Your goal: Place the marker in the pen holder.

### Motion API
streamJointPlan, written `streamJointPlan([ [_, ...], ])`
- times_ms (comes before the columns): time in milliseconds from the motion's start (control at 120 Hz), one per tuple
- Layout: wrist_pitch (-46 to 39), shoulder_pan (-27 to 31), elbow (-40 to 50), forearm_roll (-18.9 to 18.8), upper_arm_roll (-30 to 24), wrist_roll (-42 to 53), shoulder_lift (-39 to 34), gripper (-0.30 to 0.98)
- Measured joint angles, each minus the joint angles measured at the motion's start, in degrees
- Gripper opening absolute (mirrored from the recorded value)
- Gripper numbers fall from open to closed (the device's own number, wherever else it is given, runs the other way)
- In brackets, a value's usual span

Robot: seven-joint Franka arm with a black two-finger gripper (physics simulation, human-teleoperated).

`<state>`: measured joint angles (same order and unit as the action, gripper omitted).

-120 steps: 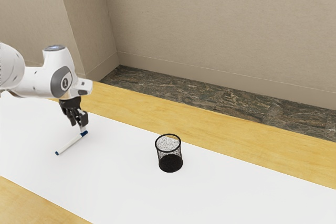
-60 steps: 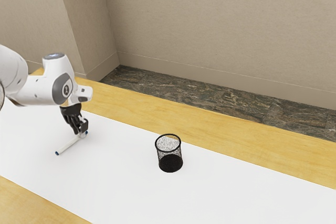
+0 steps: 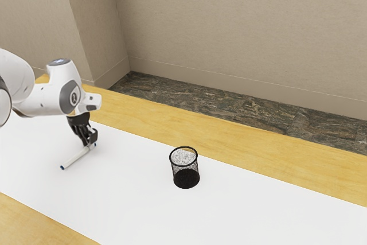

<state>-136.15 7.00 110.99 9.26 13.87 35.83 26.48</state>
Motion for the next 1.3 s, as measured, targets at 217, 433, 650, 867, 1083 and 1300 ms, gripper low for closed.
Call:
streamJointPlan([
  [217,-0.1,0.0,0.0,1.3,-0.1,0.3,0.4,0.00],
  [433,2.6,-0.5,0.6,0.6,-1.2,0.5,-6.7,-0.08],
  [650,8.5,-8.3,-2.1,-0.1,-6.3,2.2,-17.8,-0.10],
  [867,10.5,-10.1,-10.6,0.0,-14.4,3.8,-14.3,-0.10],
  [1083,11.1,-16.4,-13.0,0.5,-16.5,5.0,-12.0,-0.10],
  [1300,11.3,-20.9,-15.9,2.5,-16.6,5.9,-6.3,-0.10],
])
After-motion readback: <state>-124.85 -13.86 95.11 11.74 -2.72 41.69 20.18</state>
